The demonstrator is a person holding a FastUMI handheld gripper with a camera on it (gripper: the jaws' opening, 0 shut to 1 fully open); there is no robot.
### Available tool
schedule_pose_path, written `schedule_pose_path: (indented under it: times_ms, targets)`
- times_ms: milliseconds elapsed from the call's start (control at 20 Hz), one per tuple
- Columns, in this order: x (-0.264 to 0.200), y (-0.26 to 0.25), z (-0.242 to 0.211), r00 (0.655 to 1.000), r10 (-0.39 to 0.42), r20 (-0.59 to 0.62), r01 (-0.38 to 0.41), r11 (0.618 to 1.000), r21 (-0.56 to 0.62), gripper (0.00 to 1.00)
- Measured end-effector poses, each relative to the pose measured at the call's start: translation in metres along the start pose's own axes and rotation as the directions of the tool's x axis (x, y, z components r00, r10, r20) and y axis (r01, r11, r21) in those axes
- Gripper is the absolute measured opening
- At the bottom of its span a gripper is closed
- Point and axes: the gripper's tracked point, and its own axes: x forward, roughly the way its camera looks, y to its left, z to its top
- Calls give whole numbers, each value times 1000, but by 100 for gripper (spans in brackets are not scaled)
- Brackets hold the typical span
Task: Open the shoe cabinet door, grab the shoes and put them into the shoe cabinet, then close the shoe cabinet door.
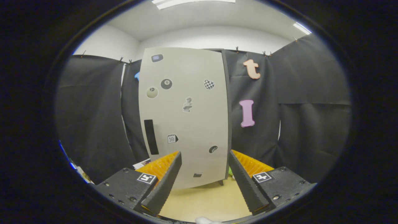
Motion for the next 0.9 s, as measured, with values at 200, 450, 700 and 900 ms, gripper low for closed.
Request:
schedule_pose_path:
  times_ms: [200, 450, 700, 900]
  targets:
    - [-30, -15, -4, 999, -49, 2, 49, 999, 18, 98]
    - [-54, -25, -12, 997, -76, -7, 76, 997, 22, 98]
    - [-67, -28, -17, 996, -84, -12, 84, 996, 18, 98]
    - [-74, -26, -16, 997, -74, -7, 74, 997, 13, 98]
